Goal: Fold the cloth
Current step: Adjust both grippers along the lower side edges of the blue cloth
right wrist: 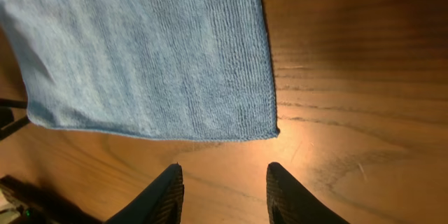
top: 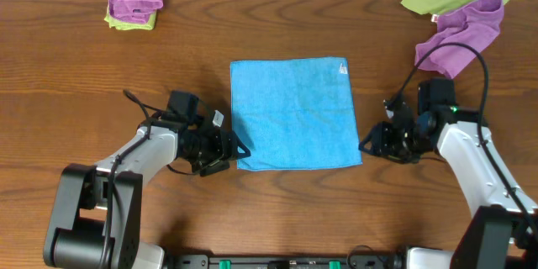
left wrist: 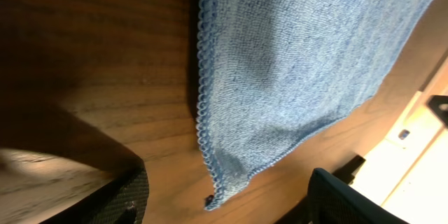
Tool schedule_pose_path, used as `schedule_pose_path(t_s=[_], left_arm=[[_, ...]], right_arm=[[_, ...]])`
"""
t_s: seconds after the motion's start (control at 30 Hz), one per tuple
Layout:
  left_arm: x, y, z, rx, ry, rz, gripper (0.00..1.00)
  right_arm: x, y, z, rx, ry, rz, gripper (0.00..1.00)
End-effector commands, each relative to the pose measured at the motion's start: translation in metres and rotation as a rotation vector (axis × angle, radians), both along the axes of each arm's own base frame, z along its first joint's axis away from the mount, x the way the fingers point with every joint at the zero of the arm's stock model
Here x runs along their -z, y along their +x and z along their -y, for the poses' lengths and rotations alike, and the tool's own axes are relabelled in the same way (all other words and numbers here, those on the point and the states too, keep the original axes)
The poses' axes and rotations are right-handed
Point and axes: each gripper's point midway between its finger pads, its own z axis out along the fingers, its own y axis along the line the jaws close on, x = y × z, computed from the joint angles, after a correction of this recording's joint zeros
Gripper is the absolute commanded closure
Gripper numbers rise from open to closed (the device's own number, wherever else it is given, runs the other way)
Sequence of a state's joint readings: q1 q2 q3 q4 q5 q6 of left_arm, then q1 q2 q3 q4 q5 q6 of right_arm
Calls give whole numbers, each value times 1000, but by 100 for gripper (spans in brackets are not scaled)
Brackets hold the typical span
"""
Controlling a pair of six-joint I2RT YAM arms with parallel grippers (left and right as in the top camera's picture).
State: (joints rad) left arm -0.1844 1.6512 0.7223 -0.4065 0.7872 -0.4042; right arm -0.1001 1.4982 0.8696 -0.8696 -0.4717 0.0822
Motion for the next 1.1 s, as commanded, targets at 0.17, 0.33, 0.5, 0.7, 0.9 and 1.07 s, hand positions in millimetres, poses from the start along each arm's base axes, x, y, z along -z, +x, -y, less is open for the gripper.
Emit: schedule_pose_path(t_s=[0.17, 0.33, 0.5, 0.7, 0.9, 1.07], left_arm=[[8, -7, 8, -8, 11, -29, 25], [10, -6, 14, -3, 31, -16, 27], [12, -5, 12, -6, 50, -10, 36], [12, -3, 13, -7, 49, 1, 39], [11, 2, 14, -25, 43, 7, 41], [11, 1, 14, -35, 42, -4, 52]], right_arm=[[17, -11, -5, -25, 41, 9, 57], [27, -11, -3, -19, 41, 5, 51], [41, -18, -4, -18, 44, -40, 53], [55, -21, 0, -17, 22, -78, 54], [65, -20, 2, -14, 12, -96, 55], [73, -19, 3, -10, 8, -110, 55]])
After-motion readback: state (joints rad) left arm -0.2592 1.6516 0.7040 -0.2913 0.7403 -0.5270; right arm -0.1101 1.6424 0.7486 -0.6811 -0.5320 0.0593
